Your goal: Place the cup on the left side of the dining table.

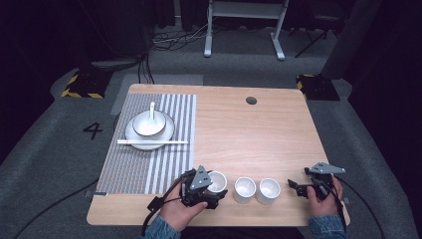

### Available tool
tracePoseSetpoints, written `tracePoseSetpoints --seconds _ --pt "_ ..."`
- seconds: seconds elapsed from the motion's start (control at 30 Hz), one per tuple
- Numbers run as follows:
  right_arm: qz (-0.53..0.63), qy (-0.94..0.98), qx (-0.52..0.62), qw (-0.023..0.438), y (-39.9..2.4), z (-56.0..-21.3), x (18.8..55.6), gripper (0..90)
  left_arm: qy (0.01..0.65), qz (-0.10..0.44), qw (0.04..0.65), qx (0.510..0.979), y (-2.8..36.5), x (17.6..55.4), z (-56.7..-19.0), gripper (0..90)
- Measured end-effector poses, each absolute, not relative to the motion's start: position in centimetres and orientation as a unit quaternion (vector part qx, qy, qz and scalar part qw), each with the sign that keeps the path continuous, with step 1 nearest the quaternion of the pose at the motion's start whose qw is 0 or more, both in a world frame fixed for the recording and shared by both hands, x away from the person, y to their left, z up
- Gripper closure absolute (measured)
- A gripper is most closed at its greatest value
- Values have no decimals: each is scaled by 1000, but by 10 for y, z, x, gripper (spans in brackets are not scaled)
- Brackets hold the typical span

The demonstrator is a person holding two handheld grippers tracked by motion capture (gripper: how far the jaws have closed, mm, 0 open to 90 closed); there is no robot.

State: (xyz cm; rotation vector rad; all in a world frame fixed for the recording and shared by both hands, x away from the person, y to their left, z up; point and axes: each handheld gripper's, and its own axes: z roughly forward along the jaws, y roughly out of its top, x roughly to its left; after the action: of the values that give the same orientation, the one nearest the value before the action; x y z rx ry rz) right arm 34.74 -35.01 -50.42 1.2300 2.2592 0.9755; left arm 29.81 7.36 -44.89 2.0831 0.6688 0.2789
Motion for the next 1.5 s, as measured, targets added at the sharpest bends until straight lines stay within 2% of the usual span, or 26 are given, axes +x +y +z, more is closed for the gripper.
tracePoseSetpoints --seconds 0.73,1.5 --pt "348 805 439 194 -350 -504 347 120 297 136 457 827 99 313 -426 263" --pt "348 806 438 195 -350 -504 347 120 358 195 451 794 142 333 -418 263"
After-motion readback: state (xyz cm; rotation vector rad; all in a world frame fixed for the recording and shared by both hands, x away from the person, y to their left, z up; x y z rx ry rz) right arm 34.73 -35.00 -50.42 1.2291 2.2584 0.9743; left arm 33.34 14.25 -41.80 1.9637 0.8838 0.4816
